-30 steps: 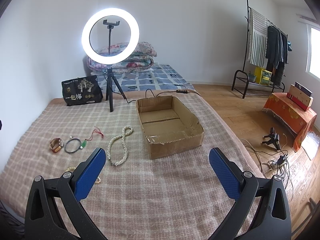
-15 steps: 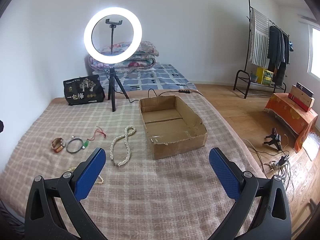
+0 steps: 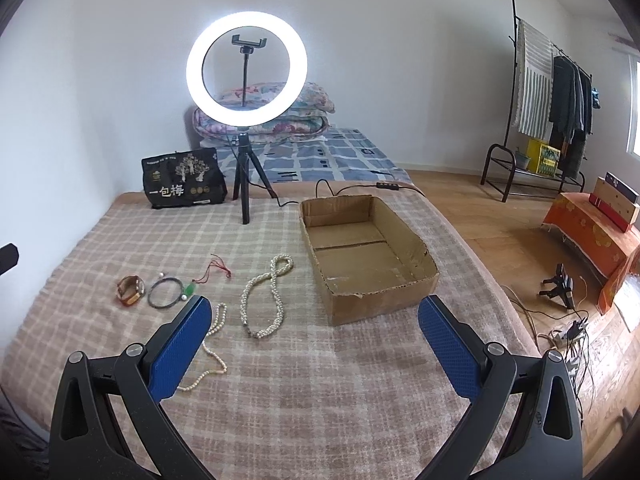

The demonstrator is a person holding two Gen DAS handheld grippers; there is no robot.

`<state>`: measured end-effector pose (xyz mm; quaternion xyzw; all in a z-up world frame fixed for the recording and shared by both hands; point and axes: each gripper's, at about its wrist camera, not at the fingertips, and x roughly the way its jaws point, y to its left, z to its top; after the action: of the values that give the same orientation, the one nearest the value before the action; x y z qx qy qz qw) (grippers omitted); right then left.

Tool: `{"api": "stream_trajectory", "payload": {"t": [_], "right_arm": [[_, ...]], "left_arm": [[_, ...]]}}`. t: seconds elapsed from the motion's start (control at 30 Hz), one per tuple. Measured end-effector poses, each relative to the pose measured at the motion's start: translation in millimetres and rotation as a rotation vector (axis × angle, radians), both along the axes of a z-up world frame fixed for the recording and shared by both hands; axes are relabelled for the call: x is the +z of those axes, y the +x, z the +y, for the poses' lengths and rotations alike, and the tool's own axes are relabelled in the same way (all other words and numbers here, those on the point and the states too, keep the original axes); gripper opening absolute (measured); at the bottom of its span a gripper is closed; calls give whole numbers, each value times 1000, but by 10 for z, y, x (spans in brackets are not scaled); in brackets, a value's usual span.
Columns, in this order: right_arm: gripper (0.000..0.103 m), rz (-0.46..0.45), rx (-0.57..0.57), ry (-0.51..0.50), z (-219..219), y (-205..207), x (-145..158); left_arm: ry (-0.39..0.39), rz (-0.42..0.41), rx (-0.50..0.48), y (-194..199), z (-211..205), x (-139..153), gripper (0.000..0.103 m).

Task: Organize jewelry
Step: 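Grasp the brown-strap watch with the left tool while the right tool grasps the green pendant's red cord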

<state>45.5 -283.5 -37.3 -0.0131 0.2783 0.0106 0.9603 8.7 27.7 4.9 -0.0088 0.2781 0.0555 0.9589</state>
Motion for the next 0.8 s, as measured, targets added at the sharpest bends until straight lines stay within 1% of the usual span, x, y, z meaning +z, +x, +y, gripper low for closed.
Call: {"api": "stream_trajectory", "payload": {"t": [0.17, 0.33, 0.47, 0.53, 0.6, 0.63, 0.7, 0.77, 0.8], "right_arm": [[102, 30, 39, -30, 152, 140, -65], [102, 83, 150, -19, 333, 318, -144], [102, 83, 174, -63, 482, 462, -222], [102, 104, 191, -93, 553, 570, -299], [99, 144, 211, -106, 603, 682, -385], [96, 169, 225, -101, 620, 742, -431], [91, 222, 247, -82, 656, 873, -516], [83, 261, 265, -71, 698, 994, -579], [80, 271, 275, -73, 723, 1041, -600]], "left_arm": [[1, 23, 50, 68, 280, -39, 103], [17, 41, 88, 157, 512, -72, 103], [7, 65, 97, 284, 675, -119, 103], [-6, 87, 102, 372, 754, -161, 103], [-19, 109, 98, 465, 806, -209, 103], [-21, 116, 97, 499, 825, -231, 99], [-28, 133, 90, 592, 844, -275, 97], [-37, 157, 82, 698, 847, -321, 89], [-44, 176, 76, 758, 846, -350, 83]]}}
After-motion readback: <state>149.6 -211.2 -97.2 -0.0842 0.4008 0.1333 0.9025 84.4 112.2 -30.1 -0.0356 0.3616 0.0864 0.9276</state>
